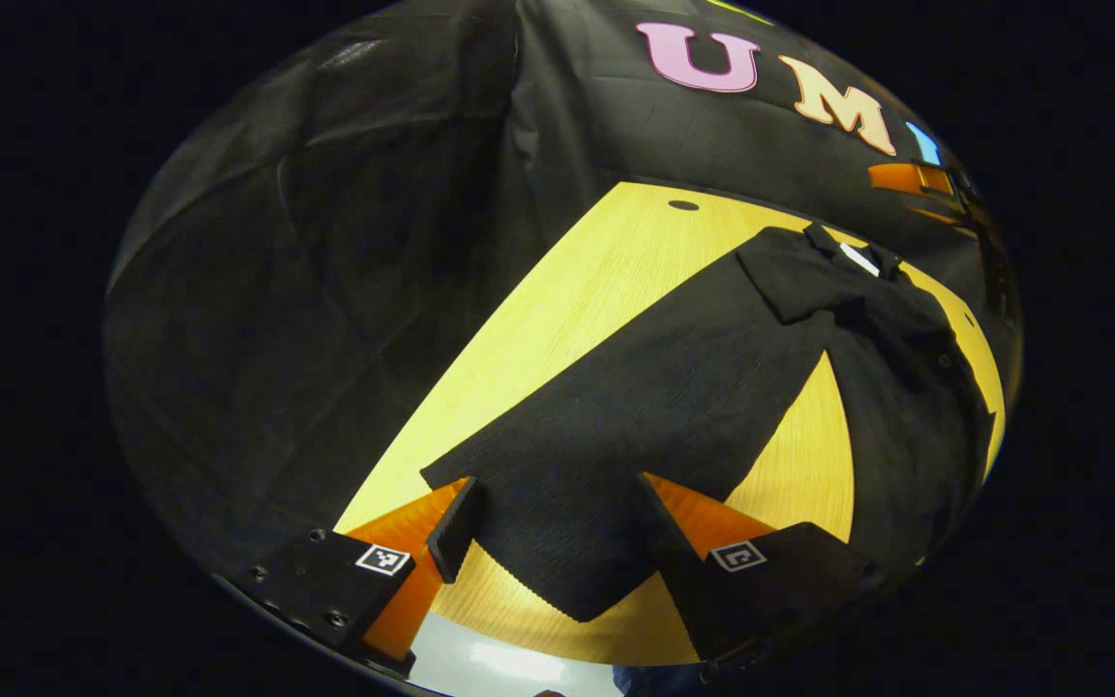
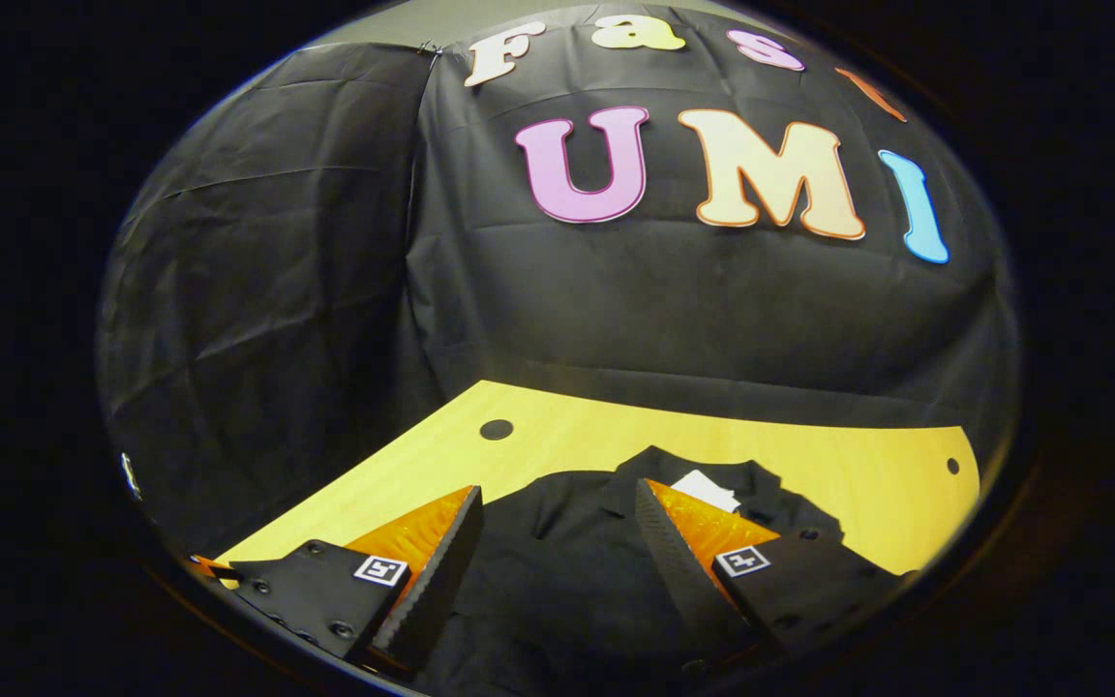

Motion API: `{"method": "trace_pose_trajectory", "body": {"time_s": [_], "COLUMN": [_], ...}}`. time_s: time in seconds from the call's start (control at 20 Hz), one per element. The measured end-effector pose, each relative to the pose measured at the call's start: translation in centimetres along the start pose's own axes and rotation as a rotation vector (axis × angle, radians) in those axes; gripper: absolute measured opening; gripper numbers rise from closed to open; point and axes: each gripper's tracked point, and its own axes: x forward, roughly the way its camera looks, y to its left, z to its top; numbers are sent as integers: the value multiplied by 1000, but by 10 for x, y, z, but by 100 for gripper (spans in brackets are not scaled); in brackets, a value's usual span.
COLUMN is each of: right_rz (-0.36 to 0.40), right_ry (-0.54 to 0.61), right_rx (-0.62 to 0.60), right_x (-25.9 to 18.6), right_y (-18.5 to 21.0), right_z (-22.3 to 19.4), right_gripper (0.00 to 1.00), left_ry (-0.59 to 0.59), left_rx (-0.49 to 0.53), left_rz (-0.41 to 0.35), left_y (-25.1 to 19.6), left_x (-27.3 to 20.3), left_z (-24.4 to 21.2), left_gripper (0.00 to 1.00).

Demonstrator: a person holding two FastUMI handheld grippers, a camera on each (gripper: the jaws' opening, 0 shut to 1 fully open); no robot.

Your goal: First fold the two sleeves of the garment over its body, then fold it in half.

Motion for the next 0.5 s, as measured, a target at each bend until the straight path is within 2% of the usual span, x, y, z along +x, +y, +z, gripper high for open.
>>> {"method": "trace_pose_trajectory", "body": {"time_s": [0.05,0.4,0.5], "right_rz": [-17,-57,-56], "right_ry": [-7,-36,-46], "right_rx": [-2,43,51], "right_x": [-4,-43,-57], "right_y": [-9,-27,-28], "right_z": [1,-2,-7], "right_gripper": [99,99,99], "left_ry": [14,1,-1], "left_rx": [-3,-12,-8], "left_rz": [-2,-22,-30], "left_y": [-1,-3,-9], "left_x": [2,1,2], "left_z": [-4,-3,0], "left_gripper": [95,97,92]}}
